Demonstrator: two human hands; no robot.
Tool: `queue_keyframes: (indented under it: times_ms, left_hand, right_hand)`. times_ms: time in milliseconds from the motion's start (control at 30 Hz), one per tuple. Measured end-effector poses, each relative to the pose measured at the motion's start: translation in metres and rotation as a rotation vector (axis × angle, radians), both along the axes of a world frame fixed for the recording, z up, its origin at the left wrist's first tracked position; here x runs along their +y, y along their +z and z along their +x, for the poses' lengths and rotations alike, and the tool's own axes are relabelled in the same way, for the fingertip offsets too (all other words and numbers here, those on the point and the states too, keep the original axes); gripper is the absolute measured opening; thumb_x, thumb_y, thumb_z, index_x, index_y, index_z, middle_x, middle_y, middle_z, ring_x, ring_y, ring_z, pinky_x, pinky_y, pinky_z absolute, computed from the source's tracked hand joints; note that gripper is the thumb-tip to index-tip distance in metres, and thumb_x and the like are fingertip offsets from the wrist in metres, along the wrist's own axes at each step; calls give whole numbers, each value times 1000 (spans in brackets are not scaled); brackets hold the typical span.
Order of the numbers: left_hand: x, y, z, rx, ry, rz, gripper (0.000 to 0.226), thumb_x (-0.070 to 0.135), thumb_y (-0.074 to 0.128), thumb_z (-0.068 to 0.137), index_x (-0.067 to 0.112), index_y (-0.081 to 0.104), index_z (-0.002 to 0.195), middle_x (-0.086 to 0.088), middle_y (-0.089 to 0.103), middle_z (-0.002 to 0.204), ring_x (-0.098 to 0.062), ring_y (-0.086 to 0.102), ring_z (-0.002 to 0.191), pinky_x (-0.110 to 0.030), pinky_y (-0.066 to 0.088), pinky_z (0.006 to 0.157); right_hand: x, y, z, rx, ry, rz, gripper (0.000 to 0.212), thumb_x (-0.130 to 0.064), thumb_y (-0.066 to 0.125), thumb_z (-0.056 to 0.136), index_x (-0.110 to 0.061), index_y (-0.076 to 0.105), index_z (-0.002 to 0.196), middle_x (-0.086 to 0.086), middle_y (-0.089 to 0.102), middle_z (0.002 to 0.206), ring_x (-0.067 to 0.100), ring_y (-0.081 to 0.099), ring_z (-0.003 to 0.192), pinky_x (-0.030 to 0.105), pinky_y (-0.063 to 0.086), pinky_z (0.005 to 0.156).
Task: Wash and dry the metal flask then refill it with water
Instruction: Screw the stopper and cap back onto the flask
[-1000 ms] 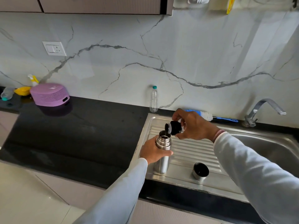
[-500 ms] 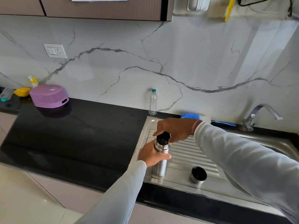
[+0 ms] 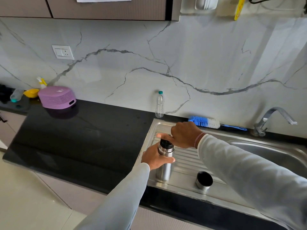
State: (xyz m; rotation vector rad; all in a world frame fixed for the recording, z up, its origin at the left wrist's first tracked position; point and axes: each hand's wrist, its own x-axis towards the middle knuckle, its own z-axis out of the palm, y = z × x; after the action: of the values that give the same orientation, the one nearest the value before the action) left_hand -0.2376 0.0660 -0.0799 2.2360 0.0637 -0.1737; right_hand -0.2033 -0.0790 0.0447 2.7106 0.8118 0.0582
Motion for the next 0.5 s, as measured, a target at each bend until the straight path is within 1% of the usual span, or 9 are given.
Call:
queue_keyframes:
  times_ms: [33, 67, 100, 133, 167, 233, 333, 433, 500]
  left_hand:
    - [0, 0, 1, 1, 4, 1, 67, 66, 80, 51, 45, 61, 112, 16, 74, 106, -15, 68, 103, -45, 51, 101]
    - [0, 0, 1, -3, 9, 0, 66, 66, 80, 50, 45, 62, 110, 17, 74, 105, -14, 68, 102, -45, 52, 100]
    - [1, -1, 1, -6, 16, -1, 62, 65, 81, 50, 46, 62, 107, 18, 74, 103, -13, 68, 102, -44, 52, 100]
    - [1, -2, 2, -12, 15, -5, 59, 64, 81, 51, 46, 63, 104, 19, 74, 102, -12, 68, 101, -44, 52, 100]
    - [1, -4, 2, -10, 13, -12, 60, 64, 82, 51, 45, 63, 105, 19, 74, 102, -12, 68, 101, -44, 52, 100]
    - [1, -5, 1, -3, 17, -26, 64, 65, 83, 50, 42, 64, 107, 17, 74, 103, -13, 69, 100, -44, 53, 99]
    - [0, -5, 2, -4, 24, -15, 66, 66, 82, 49, 42, 63, 108, 16, 74, 102, -13, 69, 98, -43, 55, 97]
    - [0, -4, 3, 15, 13, -5, 66, 66, 81, 49, 43, 62, 108, 16, 73, 104, -15, 69, 100, -44, 54, 98]
    - [1, -6, 4, 13, 16, -8, 63, 65, 83, 49, 44, 62, 105, 18, 73, 101, -12, 69, 99, -43, 55, 97]
  right_hand:
    - [-5, 1, 4, 16, 27, -5, 80, -83, 23, 89, -14, 62, 84, 3, 59, 74, 21, 58, 68, 32, 45, 62]
    - [-12, 2, 10, 79, 76, 25, 73, -81, 38, 88, -16, 64, 109, 5, 67, 92, 25, 64, 83, 37, 51, 73]
    - [-18, 3, 15, 219, 138, 80, 69, -71, 55, 89, -22, 51, 138, 6, 67, 118, 26, 64, 102, 40, 53, 87]
    - [-22, 4, 19, 381, 228, 170, 74, -53, 67, 90, -32, 32, 153, 5, 59, 137, 24, 59, 117, 40, 50, 98]
    - [-26, 1, 24, 502, 305, 239, 78, -36, 70, 92, -40, 24, 155, 3, 52, 144, 21, 56, 122, 39, 48, 102]
    - [-27, -3, 29, 564, 334, 265, 64, -22, 65, 97, -40, 35, 151, 2, 55, 136, 17, 56, 112, 37, 46, 98]
    - [-19, -5, 25, 376, 259, 199, 46, -51, 60, 96, -22, 53, 131, 5, 66, 113, 23, 61, 94, 37, 48, 78]
    - [-13, -3, 19, -34, 215, -108, 75, -82, 40, 87, -13, 60, 107, 6, 68, 96, 25, 60, 76, 34, 45, 63]
    - [-21, -6, 21, 1, 210, -38, 85, -84, 47, 82, -19, 50, 136, 6, 68, 114, 28, 66, 95, 39, 54, 78]
